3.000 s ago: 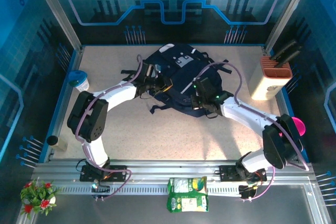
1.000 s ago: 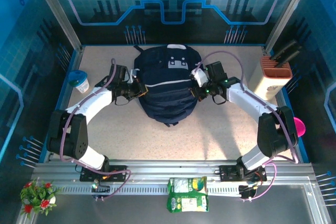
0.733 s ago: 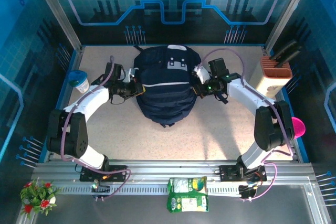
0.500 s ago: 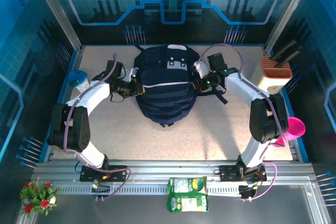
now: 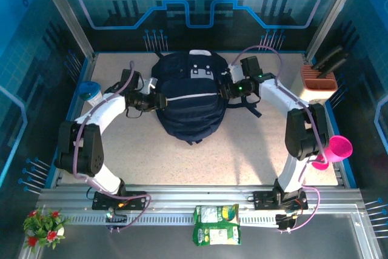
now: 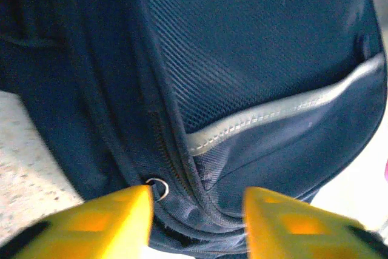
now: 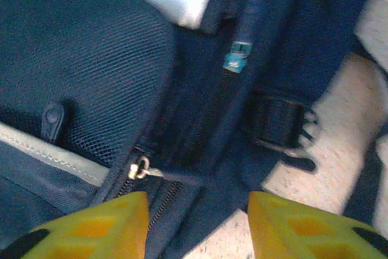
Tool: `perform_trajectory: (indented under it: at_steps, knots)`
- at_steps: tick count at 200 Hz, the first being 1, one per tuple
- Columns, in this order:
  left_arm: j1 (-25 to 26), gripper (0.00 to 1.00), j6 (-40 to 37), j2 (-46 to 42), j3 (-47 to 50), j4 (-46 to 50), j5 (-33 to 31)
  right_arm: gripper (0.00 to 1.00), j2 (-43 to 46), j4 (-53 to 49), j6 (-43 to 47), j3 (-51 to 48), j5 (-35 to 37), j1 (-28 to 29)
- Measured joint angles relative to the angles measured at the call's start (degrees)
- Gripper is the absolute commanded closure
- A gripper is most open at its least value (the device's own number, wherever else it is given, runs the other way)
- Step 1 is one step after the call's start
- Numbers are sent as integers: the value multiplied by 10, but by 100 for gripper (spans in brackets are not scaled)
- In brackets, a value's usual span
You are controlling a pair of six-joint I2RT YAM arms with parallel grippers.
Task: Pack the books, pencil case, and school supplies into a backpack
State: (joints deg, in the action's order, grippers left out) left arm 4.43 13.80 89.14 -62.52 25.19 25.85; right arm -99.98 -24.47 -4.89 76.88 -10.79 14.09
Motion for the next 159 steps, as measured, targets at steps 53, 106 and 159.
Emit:
perform_trajectory:
  at_steps: [53,106,159]
  knots:
    - [-3,1,52,-171,63,-50,-179,0,239,74,-47,-139,112,-26]
    - [-4,1,72,-272,224,-156,-353,0,341,250,-59,-395,249,-33]
    - [-9,1,58,-278,360,-295,-485,0,317,362,-54,-483,363,-43]
